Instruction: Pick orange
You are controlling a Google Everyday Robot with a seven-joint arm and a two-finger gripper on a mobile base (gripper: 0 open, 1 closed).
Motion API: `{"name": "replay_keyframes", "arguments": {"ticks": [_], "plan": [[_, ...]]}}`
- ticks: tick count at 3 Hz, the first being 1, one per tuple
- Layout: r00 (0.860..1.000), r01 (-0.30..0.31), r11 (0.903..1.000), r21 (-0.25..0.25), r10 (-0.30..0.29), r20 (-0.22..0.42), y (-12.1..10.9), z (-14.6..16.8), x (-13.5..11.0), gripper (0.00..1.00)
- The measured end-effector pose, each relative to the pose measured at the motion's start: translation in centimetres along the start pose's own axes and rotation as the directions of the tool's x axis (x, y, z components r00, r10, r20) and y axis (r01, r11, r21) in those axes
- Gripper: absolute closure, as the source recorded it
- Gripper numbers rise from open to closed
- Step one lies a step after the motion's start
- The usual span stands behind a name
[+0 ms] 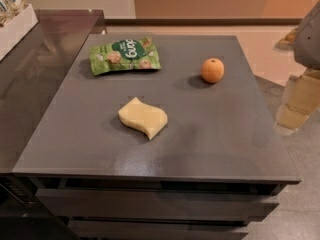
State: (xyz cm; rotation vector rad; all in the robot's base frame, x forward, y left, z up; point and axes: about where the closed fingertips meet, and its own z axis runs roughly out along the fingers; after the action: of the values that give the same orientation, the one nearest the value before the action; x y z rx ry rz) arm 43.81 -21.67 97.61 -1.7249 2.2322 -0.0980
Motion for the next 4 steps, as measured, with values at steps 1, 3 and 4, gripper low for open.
{"name": "replay_keyframes", "arguments": {"ticks": [1,3,4], "plan": [[1.0,0.0,1.0,0.0,0.0,0.0,0.0,0.0,0.0,0.0],[0.998,0.005,1.0,-0.004,-0.005,0.07,-2.6,3.4,-0.9,0.0],[0.994,0.004,1.0,-0.009,-0.003,0.106,-4.0,5.2,-1.3,0.0]]}}
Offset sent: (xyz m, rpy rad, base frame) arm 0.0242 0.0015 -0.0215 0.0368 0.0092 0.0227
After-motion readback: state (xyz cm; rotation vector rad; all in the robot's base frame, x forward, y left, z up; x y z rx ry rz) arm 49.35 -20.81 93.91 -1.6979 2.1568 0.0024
